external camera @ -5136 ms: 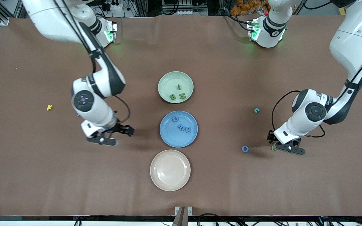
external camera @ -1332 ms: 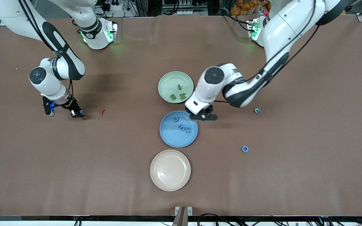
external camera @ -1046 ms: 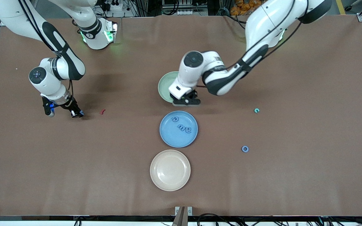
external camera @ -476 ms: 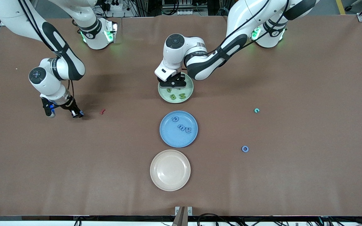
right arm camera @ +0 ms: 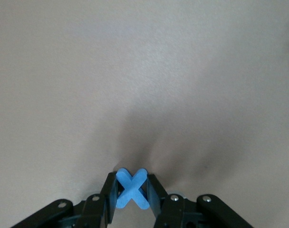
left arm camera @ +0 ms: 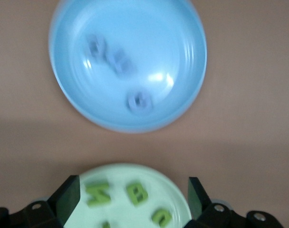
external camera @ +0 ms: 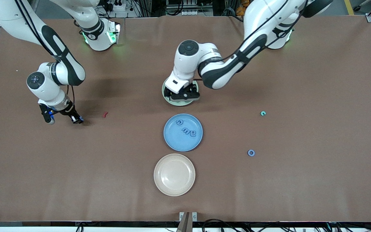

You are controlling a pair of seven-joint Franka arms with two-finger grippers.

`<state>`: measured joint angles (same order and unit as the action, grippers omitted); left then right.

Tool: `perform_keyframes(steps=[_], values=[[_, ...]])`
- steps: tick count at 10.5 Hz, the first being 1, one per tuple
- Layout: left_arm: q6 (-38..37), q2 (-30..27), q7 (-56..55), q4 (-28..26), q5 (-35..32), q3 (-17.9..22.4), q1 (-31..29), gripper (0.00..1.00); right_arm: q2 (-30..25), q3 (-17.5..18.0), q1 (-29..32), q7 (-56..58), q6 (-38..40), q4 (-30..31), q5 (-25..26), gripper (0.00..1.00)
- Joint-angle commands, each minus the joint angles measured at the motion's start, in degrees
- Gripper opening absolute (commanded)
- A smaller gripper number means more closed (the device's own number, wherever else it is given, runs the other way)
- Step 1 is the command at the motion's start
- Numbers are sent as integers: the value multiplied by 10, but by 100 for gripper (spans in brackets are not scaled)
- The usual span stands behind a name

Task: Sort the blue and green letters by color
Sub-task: 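Open the right gripper over the blue plate while the left gripper withdraws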

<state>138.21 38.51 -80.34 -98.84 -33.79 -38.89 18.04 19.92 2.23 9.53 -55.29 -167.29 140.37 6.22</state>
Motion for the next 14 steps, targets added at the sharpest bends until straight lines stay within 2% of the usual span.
perform_keyframes(steps=[1,3,6,9,11,12,14], values=[[-4,-70,76,-12,0,0,-84,100,-3,1,-14,2,65,-46,10,7],[-19,-92,136,-12,0,-1,-135,100,-24,1,-53,3,137,-76,11,7],[-27,-116,199,-12,9,-11,-215,100,-23,1,-140,-10,206,-150,1,6],[-29,-129,256,-12,11,-70,-322,100,-4,1,-255,-23,298,-239,5,3],[-67,-132,327,-11,19,-149,-428,100,30,3,-315,-15,303,-292,6,2],[-85,-138,383,-11,48,-186,-484,100,50,3,-350,-20,303,-325,6,2],[-176,-180,489,24,135,-173,-495,100,93,3,-399,-21,303,-389,6,2]])
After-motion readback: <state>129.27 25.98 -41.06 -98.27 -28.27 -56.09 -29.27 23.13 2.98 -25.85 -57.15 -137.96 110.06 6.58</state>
